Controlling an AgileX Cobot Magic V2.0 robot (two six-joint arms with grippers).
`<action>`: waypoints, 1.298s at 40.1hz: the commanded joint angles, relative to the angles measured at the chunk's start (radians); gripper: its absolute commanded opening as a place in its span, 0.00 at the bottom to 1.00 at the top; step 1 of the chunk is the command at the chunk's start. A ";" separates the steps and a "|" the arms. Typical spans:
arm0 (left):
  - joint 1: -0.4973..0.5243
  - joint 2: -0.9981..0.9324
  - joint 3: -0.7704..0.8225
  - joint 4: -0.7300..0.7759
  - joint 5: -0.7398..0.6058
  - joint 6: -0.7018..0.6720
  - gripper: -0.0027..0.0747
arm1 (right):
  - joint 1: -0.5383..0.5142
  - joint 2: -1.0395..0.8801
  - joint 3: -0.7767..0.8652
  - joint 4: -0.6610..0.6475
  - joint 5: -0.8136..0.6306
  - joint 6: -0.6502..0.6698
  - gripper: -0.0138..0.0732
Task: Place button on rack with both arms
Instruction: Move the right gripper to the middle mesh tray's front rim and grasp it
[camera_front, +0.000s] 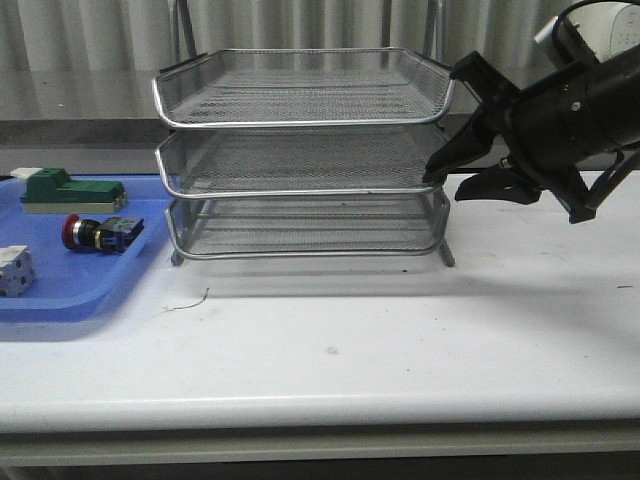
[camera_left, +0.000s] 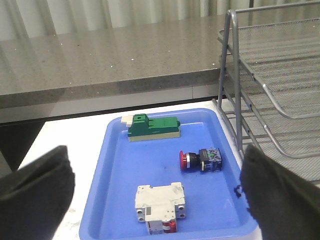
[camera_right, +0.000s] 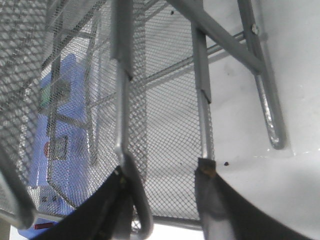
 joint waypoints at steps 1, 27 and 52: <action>-0.006 0.009 -0.036 -0.004 -0.081 -0.008 0.86 | -0.011 -0.042 -0.029 0.057 0.066 -0.025 0.52; -0.006 0.009 -0.036 -0.004 -0.081 -0.008 0.86 | -0.011 0.014 -0.085 0.087 0.160 -0.032 0.25; -0.006 0.009 -0.036 -0.004 -0.081 -0.008 0.86 | -0.012 0.014 -0.085 0.071 0.163 -0.032 0.18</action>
